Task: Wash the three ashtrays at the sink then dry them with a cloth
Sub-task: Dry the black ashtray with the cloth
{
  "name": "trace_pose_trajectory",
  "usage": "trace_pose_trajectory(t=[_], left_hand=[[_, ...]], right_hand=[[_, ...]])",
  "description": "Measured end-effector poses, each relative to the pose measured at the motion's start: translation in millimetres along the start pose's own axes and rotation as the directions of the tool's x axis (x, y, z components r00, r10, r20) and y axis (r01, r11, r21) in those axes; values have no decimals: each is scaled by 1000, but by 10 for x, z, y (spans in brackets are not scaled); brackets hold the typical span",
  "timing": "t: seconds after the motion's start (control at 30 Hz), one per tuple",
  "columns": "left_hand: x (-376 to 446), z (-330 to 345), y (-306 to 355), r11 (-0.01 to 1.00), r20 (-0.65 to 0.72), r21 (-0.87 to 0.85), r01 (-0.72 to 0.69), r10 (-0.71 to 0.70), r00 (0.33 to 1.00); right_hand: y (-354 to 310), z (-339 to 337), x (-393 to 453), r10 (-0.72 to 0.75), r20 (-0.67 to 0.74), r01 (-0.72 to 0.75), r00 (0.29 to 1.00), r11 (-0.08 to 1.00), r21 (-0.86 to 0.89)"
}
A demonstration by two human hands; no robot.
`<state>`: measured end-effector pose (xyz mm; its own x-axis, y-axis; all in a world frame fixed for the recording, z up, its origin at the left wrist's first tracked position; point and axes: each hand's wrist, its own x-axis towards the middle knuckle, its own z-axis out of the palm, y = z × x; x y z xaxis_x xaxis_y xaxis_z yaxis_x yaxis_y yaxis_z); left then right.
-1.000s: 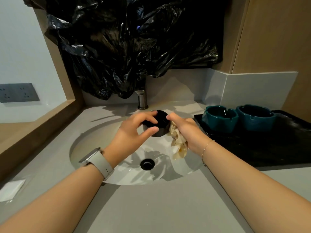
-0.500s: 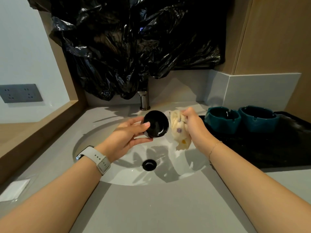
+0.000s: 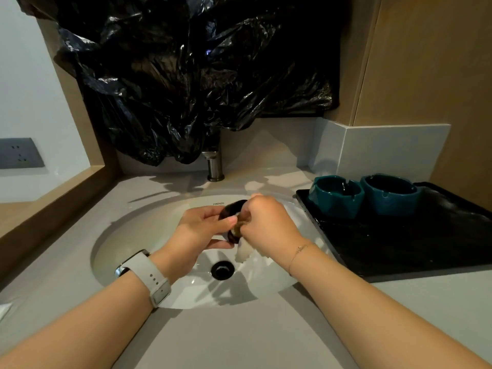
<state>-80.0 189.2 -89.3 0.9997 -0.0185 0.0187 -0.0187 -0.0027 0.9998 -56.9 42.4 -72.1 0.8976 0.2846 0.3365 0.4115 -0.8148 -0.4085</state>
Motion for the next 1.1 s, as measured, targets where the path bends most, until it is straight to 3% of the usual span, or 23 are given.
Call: trace_pose_trajectory(t=[0.1,0.2,0.33,0.43,0.53,0.63,0.7,0.8,0.93,1.0,1.1], left_hand=[[15,38,6,1000,8,-14,2,-1,1000],[2,-4,7,996,105,-83,43,-34,994],[-26,-76,22,992,127,-122,23,-8,992],[-29,-71,27,992,101,-123,20,-7,995],[-18,-59,37,990,87,-140,24,-12,996],[-18,-44,54,988,89,-153,24,-10,996],[-25,-37,46,988,97,-153,33,-19,995],[-43,-55,64,987,93,-156,23,-9,996],[-55,-53,63,990,76,-138,28,-17,997],[-39,-25,51,990,69,-136,40,-31,997],[-33,-20,59,989,85,-144,44,-32,996]], right_hand=[[36,4,-4,1,-146,-7,989,999,-39],[15,11,-37,-93,-211,127,973,979,157],[27,-21,-65,-171,-102,198,980,897,394],[-8,-42,-89,-147,-6,144,989,958,247],[-57,-36,-67,-75,-102,75,992,997,1],[-9,-2,-50,-122,-227,159,966,975,152],[22,-13,-57,-130,-212,194,969,929,315],[25,-71,-73,-161,-132,202,978,890,408],[7,-146,-45,-85,2,81,996,958,277],[15,-136,-43,-25,-77,38,997,985,170],[37,-87,-76,-82,-206,105,975,989,100]])
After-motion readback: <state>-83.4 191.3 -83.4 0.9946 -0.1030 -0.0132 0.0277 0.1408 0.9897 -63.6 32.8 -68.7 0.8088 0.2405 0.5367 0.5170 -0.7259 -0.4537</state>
